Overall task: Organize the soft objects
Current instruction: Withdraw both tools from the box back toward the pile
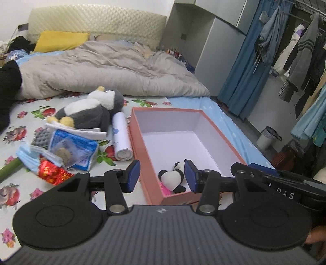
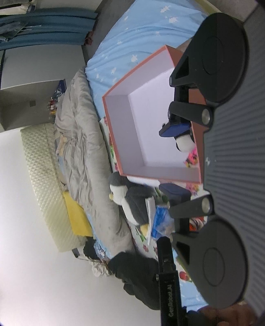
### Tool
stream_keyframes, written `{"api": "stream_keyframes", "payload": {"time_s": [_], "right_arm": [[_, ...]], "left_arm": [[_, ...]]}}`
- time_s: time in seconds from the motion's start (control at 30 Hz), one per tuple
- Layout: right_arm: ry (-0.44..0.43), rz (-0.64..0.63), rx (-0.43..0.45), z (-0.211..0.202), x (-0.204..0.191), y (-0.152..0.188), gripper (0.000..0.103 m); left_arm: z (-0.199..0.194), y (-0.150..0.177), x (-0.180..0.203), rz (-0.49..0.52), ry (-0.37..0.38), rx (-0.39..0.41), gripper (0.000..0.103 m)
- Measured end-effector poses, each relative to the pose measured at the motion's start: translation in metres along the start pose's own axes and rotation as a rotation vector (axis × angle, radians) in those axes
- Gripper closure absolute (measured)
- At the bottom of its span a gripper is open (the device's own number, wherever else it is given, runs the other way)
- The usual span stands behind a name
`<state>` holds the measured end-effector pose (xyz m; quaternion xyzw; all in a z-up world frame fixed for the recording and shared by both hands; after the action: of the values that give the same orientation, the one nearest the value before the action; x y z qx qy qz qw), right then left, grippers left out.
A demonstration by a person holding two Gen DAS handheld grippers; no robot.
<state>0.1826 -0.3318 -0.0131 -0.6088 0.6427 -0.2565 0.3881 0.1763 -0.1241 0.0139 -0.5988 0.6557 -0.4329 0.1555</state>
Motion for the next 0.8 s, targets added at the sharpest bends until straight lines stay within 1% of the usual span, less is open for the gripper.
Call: {"api": "stream_keyframes", "payload": {"time_s": [0.2, 0.43, 0.63, 0.8], "right_arm": [[-0.046, -0.017, 0.002, -0.022, -0.027, 0.022, 0.05], [-0.14, -0.079, -0.009, -0.041, -0.065, 0.049, 0.05], [-0.217, -0.13, -0.036, -0.05, -0.095, 0.073, 0.05], [-0.246, -0.145, -0.063, -0.054, -0.113, 0.092, 0.05]], "left_arm": [[-0.046, 0.027, -0.02, -0.038, -0.031, 0.042, 0.049], [-0.092, 0.063, -0.046, -0.093, -0.101, 0.07, 0.049], [-0.12, 0.09, -0.066, -0.132, -0.151, 0.08, 0.049], [-0.135, 0.113, -0.077, -0.148, -0.18, 0.077, 0.049]]}}
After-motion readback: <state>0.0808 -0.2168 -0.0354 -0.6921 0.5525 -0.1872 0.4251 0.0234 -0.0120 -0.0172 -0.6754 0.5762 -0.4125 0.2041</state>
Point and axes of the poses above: each gripper's, at about its wrist camera, not at the fingertips, and z roughly the way its jaws point, x to its right, y to its underside, the point moved 3 cm from there along z, roughly the way its jaws point, and after that the axes turned 6 degrees about y, right-handed, at the moved point
